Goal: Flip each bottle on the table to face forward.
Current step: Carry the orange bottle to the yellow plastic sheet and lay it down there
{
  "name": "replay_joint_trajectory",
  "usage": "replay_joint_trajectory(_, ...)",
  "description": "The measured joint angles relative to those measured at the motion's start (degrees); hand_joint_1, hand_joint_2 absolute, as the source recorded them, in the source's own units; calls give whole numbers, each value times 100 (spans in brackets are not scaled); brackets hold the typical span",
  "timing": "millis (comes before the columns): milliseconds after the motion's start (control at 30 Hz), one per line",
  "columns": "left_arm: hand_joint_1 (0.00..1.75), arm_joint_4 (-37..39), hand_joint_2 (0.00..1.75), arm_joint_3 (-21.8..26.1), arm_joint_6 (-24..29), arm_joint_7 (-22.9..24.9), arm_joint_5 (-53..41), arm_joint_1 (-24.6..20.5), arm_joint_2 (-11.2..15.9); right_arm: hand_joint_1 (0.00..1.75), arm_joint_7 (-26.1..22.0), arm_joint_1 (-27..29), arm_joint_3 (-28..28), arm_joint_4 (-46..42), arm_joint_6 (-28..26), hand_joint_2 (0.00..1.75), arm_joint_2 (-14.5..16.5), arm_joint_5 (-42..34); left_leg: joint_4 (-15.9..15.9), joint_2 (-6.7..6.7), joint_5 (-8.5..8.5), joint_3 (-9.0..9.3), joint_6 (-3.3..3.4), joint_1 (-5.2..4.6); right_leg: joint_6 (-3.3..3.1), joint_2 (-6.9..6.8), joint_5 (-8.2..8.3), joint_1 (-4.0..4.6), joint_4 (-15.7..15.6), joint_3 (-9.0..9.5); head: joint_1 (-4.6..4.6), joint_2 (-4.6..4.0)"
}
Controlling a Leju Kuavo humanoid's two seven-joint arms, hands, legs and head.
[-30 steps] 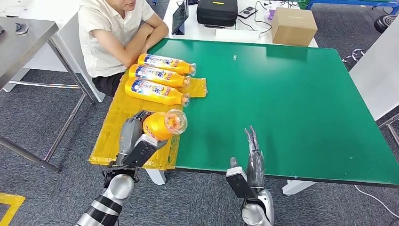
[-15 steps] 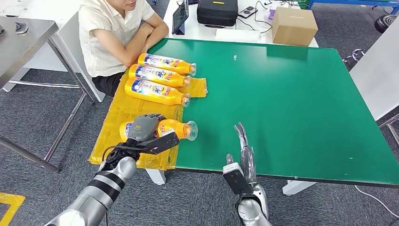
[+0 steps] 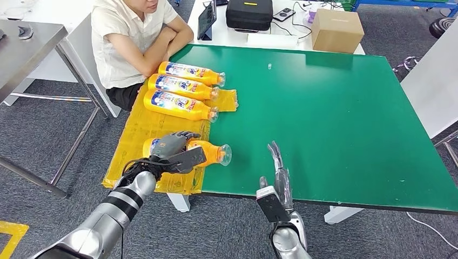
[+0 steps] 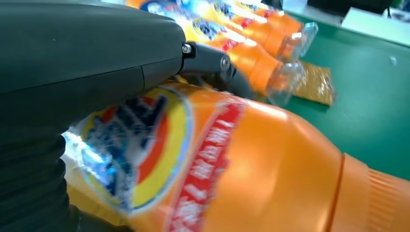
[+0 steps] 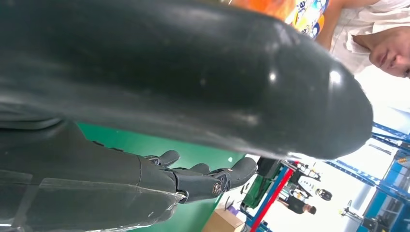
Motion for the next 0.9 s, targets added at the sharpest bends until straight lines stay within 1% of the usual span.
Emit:
replay_joint_trajectory(167,0,175,175,55,-394,-60,372,-55,0,0,-44,-24,-14,82,23,0,0,-66,0,1,1,0,-1,0,1,0,1,0,1,-1,-1,0)
replay_joint_trajectory(300,0,304,175,80,-550,-66,551,-81,0,0,-69,-75,-15,154,67,0,0,-102,0,-1,0,-1,-1,0,1,0,0,0,1,-2,-1,0)
replay_joint_trajectory(700,0,583,175,67,-641,-203,794,-186,0,0,-119,-169,-18,395,95,0,-1,-192,0,-1,1,1,-1,0,0,0,0,0,1,2,-1,0)
replay_joint_trajectory(800,0,572,175,66,-600,-324,909,-168,0,0,-123,-171,-18,439,81,0,-2,-192,0,-1,1,2,-1,0,0,-1,0,0,1,2,-1,0)
replay_joint_trajectory(900,0,375,175,56,-485,-501,1067,-34,-5,0,-125,-167,-19,468,49,0,-7,-192,0,0,1,1,-1,0,0,0,0,0,1,0,-2,0)
